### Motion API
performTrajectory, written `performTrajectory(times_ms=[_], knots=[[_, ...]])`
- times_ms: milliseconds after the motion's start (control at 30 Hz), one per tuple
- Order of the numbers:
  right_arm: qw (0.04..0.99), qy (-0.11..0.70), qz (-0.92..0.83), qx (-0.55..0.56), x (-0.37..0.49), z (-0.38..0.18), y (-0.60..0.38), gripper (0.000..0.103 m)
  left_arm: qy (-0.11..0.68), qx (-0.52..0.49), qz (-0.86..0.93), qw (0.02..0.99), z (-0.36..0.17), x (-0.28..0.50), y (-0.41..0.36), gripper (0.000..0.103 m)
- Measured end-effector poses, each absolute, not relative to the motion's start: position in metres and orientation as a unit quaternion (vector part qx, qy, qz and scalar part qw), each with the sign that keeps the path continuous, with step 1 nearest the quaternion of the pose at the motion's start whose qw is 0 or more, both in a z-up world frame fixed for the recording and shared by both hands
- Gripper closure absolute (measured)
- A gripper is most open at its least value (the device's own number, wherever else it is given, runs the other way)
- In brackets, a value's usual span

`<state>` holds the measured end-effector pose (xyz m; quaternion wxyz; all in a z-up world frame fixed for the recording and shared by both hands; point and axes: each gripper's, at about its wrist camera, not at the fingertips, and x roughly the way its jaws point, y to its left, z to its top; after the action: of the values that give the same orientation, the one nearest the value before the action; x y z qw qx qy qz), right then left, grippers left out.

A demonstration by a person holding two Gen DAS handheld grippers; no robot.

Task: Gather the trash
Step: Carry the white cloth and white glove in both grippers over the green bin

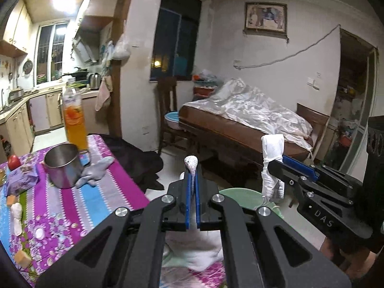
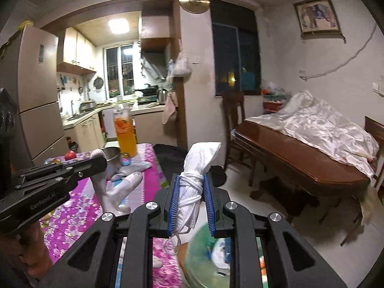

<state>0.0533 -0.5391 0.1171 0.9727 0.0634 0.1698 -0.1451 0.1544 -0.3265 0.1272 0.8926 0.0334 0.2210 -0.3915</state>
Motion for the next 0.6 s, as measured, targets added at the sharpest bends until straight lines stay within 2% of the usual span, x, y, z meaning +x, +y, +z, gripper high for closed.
performTrajectory(times_ms=[600], knots=[[0.941,0.265,-0.176,0.114,0.049,0.067,-0.658,0.082,0.260,0.041,-0.452,0.852,0.096,0.143,-0.438,0.102]])
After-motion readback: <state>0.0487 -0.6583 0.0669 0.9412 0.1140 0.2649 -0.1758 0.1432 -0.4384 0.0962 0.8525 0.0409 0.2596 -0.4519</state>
